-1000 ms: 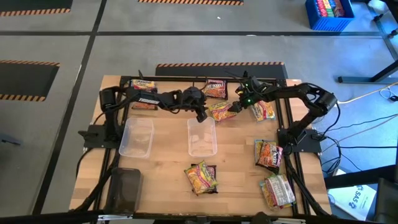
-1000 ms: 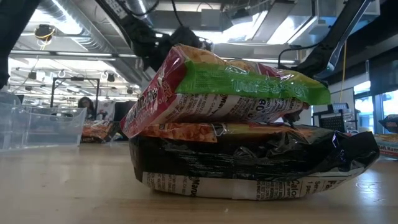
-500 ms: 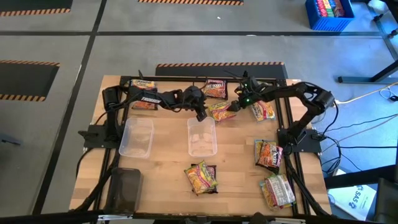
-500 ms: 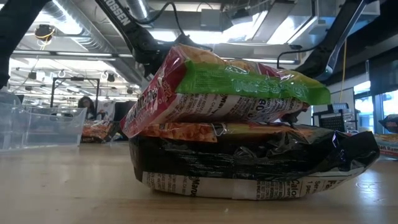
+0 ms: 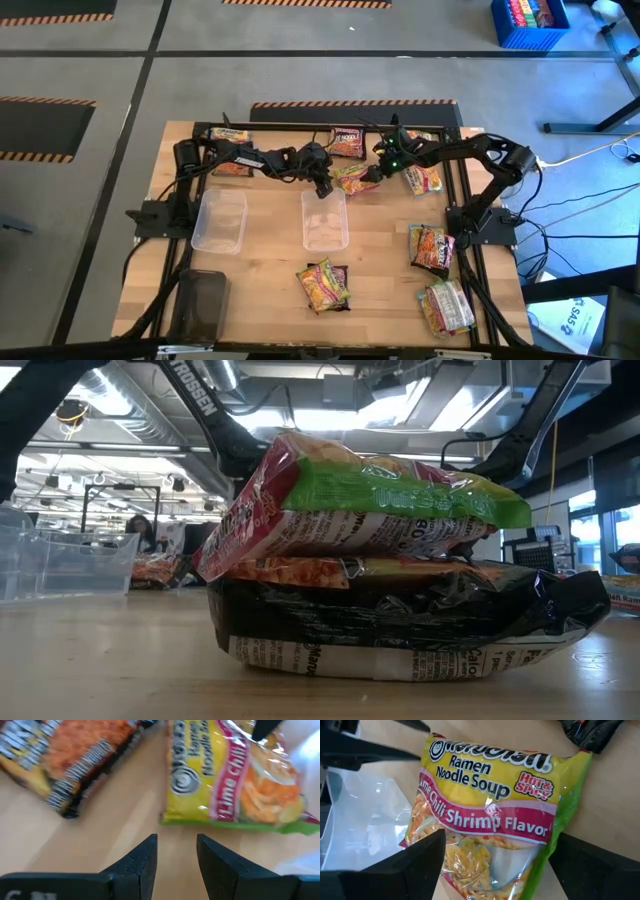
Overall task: Sort Maruchan noodles
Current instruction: Put the green noodle pack into the right transparent bin
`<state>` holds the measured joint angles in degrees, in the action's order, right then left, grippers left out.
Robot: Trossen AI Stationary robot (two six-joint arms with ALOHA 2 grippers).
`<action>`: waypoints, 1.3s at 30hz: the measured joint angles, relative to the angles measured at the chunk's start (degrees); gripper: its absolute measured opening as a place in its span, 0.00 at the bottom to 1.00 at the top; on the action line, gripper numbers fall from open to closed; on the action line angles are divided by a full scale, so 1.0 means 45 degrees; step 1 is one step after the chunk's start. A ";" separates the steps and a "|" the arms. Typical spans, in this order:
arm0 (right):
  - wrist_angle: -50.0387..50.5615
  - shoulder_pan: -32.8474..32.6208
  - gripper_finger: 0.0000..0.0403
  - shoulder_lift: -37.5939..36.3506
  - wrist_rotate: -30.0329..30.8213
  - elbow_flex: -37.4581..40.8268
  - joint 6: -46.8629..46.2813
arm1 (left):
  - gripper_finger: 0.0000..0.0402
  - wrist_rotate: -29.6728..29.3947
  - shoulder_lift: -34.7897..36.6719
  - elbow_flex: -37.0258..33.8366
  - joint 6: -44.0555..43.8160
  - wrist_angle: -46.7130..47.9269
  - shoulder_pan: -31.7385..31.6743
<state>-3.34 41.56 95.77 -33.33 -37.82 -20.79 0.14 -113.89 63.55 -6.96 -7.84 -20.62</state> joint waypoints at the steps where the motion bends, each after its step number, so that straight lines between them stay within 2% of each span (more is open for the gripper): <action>1: -0.0014 0.0000 0.82 0.0005 -0.0039 0.0003 -0.0004 | 0.33 0.0100 0.0000 0.0000 0.0013 -0.0037 0.0000; 11: -0.0592 -0.0408 0.82 0.0029 -0.0413 0.0024 -0.0347 | 0.33 0.0140 -0.0023 0.0000 0.0018 -0.0461 0.0000; 19: -0.1103 -0.1093 0.82 0.0029 0.0314 0.0024 -0.0500 | 0.33 0.0229 -0.0253 0.0005 0.0256 -0.0620 0.0000; 29: -0.2626 -0.1097 0.82 0.0029 -0.0358 0.0024 -0.1100 | 0.33 0.0246 -0.0253 0.0005 0.0256 -0.0699 0.0005; 34: -0.2987 -0.1166 0.82 0.0029 -0.0159 0.0021 -0.1290 | 0.33 0.0208 -0.0258 0.0000 0.0261 -0.0802 0.0088; 39: -0.2991 -0.1166 0.73 0.0024 -0.0129 0.0019 -0.1285 | 0.33 0.0212 -0.0277 -0.0015 0.0285 -0.1088 0.0131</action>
<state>-16.80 36.32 95.88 -33.92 -37.74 -26.57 1.10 -115.13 63.48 -5.67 -12.73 -20.03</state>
